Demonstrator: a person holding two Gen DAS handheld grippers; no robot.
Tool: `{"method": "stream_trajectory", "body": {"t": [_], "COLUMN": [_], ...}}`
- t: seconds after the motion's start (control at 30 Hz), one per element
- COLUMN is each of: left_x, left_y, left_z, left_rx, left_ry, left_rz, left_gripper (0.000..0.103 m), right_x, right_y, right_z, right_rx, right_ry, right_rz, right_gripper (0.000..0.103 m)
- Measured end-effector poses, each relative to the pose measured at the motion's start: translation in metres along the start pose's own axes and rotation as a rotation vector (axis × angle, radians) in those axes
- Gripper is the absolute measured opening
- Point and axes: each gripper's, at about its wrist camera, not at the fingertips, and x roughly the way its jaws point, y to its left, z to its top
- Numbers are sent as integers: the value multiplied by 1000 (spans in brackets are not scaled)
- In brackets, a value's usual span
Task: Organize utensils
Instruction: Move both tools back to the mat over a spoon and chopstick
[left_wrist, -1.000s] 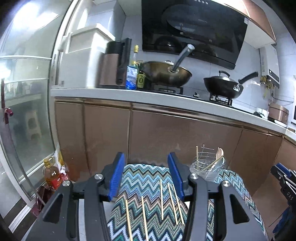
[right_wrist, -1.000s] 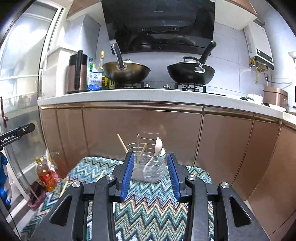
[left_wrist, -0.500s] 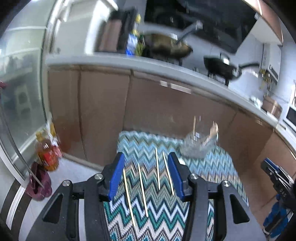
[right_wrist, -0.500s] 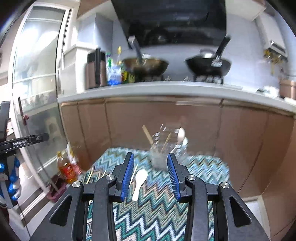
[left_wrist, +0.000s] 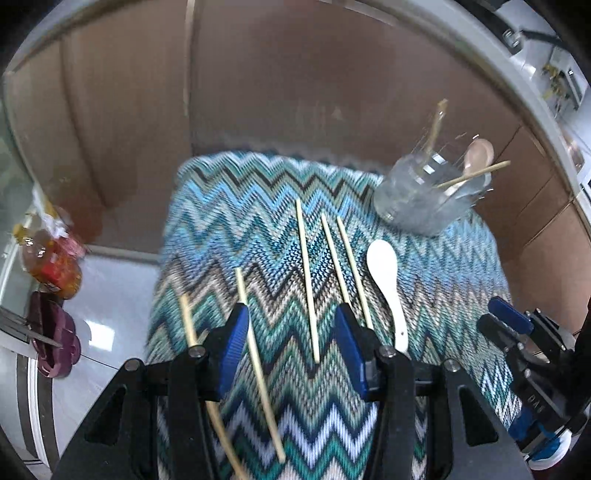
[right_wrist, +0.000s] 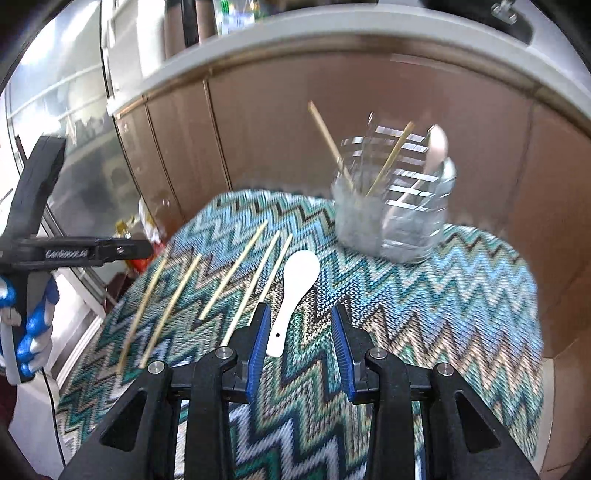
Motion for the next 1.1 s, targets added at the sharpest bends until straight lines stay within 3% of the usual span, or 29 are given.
{"method": "stream_trajectory", "body": {"t": [0.27,0.43,0.87,1.0,1.1], "left_x": [72,103,142,143,142], "left_y": [-2,-6,-13,-10,-8], "left_z": [41,56,76,79,77], "left_rx": [9,25,30,29,11], "left_ry": [141,203,327,340,336], "left_rz": [-18,-29,-84,-73,-66], "left_gripper": [45,37,30,20,12], "right_x": [77,113,153,158,158], "right_y": [-15,-19,-24,-20,-14], "right_z": [26,37,50,54,56], "right_rx": [-56,-92,-131,-149,-159], "right_ry": [98,146,232,250,254], "right_rz": [20,40,143,191,208], "right_gripper": [33,33,33,17,11]}}
